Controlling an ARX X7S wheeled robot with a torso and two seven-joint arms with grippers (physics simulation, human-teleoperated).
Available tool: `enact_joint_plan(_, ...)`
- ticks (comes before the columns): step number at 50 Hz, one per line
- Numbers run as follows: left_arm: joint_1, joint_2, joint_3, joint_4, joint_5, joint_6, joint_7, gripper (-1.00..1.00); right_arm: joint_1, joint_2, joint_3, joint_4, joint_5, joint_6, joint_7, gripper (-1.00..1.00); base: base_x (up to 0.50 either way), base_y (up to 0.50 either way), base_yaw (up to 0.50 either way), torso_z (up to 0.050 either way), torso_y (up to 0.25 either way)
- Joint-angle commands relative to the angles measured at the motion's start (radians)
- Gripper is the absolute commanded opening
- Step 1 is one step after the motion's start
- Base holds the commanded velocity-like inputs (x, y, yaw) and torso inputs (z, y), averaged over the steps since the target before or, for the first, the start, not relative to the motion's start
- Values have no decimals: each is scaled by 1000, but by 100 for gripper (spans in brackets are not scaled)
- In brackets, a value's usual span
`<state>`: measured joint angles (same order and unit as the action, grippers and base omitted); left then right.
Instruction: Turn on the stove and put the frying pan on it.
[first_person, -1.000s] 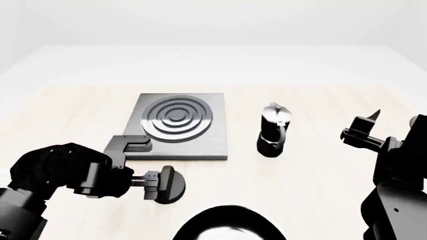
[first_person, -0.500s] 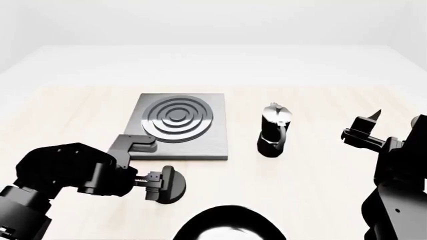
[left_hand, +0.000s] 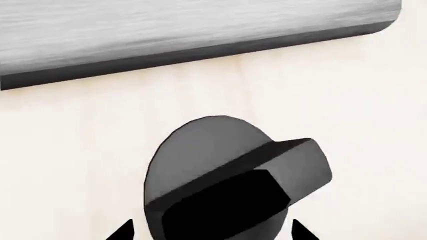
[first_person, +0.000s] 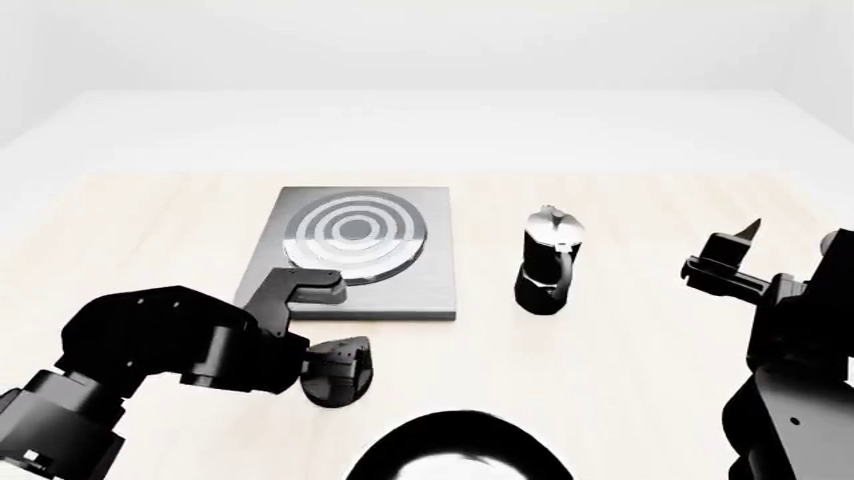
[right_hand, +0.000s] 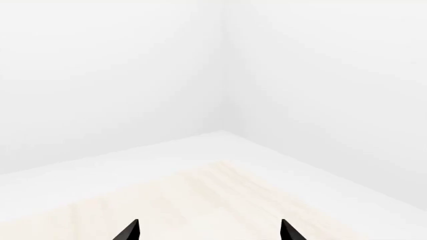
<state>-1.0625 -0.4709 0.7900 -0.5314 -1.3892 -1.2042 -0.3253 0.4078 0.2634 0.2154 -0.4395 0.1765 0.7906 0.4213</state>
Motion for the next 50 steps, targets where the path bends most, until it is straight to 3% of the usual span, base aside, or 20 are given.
enact_joint_plan(1, -22, 21, 9, -12, 10, 21, 36, 100, 0, 2, -2, 0, 5, -1, 2, 100, 0, 0, 0, 0, 0)
enact_joint_plan(15, -68, 60, -74, -171, 54, 182, -151, 100, 1, 5, -4, -3, 10, 0, 5, 100, 0, 0, 0, 0, 0)
enact_joint_plan(29, -86, 78, -81, -242, 81, 235, -180, 100, -2, 7, -4, -10, 16, 1, 9, 100, 0, 0, 0, 0, 0)
enact_joint_plan(33, -86, 69, -82, -216, 82, 241, -174, 100, -2, 7, -6, -9, 17, 1, 11, 100, 0, 0, 0, 0, 0)
enact_joint_plan(36, -66, 24, -105, -55, 78, 279, -203, 100, -3, 8, -6, -11, 18, 1, 11, 100, 0, 0, 0, 0, 0)
enact_joint_plan(41, -89, -70, -178, 250, 14, 272, -297, 100, -2, 6, -4, -10, 22, 0, 13, 100, 0, 0, 0, 0, 0)
enact_joint_plan(43, -131, -95, -222, 325, -56, 231, -398, 100, -1, 3, 1, -10, 30, -1, 10, 100, 0, 0, 0, 0, 0)
enact_joint_plan(47, -270, -152, -304, 435, -321, 86, -555, 100, 2, -1, 9, -10, 42, 3, 7, 100, 0, 0, 0, 0, 0)
enact_joint_plan(50, -380, -198, -312, 441, -557, 18, -741, 100, 4, -4, 10, -5, 52, 6, 2, 100, 0, 0, 0, 0, 0)
